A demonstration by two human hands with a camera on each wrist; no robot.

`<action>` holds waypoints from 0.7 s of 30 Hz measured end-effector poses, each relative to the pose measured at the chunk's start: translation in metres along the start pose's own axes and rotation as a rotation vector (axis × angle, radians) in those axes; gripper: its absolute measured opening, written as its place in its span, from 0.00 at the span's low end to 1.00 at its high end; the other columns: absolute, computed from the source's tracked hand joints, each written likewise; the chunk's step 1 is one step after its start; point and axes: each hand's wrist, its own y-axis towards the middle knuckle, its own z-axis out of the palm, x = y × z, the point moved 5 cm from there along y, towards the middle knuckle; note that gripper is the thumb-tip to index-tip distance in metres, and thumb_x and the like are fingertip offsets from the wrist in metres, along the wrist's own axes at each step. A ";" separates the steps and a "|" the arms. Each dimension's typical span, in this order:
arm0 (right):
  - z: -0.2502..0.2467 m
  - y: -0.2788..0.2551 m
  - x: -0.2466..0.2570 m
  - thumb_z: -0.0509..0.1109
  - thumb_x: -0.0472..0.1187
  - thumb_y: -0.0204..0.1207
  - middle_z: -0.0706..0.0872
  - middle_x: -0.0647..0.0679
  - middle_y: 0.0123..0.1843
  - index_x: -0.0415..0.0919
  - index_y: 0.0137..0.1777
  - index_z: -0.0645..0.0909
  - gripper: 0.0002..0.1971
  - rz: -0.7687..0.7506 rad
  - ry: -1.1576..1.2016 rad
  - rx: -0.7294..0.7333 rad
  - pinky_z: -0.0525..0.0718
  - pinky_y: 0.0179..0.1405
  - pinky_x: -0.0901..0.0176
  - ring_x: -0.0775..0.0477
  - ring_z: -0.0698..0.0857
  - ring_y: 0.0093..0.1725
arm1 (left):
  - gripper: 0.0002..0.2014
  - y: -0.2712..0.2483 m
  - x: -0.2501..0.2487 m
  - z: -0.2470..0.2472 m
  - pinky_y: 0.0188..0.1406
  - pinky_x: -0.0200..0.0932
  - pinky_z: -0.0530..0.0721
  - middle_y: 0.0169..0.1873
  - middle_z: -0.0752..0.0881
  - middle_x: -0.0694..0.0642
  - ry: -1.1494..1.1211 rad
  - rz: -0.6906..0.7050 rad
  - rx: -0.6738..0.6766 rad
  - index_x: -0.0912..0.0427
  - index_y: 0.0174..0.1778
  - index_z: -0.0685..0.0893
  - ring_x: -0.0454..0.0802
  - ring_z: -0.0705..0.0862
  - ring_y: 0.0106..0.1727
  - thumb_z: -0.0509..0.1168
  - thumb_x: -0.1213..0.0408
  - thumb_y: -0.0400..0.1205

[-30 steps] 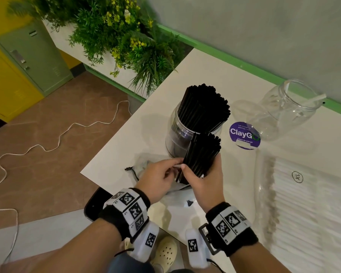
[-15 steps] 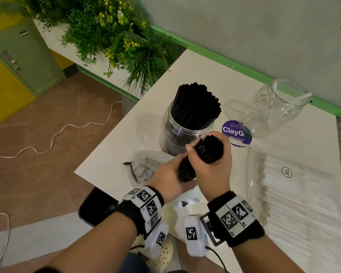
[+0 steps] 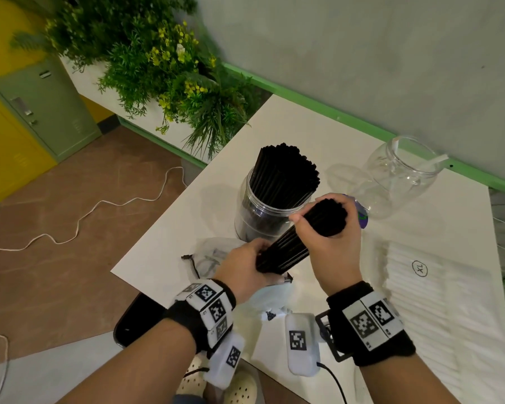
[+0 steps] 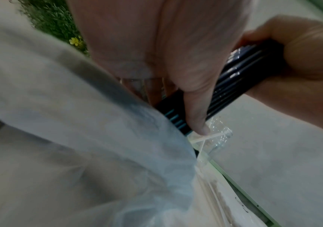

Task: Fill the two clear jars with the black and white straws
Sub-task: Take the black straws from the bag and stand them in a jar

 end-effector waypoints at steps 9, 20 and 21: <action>-0.032 0.036 0.079 0.76 0.26 0.67 0.86 0.51 0.36 0.45 0.48 0.71 0.20 -0.145 0.166 -0.061 0.84 0.52 0.43 0.40 0.83 0.43 | 0.07 -0.009 -0.015 -0.069 0.52 0.35 0.80 0.48 0.87 0.43 -0.235 0.064 -0.333 0.47 0.48 0.83 0.36 0.84 0.52 0.73 0.60 0.77; -0.014 0.068 0.105 0.77 0.30 0.63 0.85 0.44 0.37 0.43 0.50 0.70 0.21 -0.180 0.325 -0.183 0.82 0.56 0.35 0.34 0.82 0.45 | 0.21 0.031 -0.044 -0.100 0.67 0.49 0.75 0.65 0.78 0.48 0.384 0.265 -0.216 0.48 0.65 0.78 0.52 0.78 0.65 0.69 0.64 0.76; -0.011 0.071 0.104 0.77 0.31 0.63 0.85 0.44 0.38 0.43 0.50 0.70 0.21 -0.181 0.317 -0.191 0.82 0.55 0.36 0.35 0.82 0.45 | 0.22 0.031 -0.044 -0.102 0.67 0.48 0.75 0.66 0.78 0.46 0.412 0.285 -0.196 0.47 0.67 0.77 0.51 0.78 0.66 0.68 0.64 0.77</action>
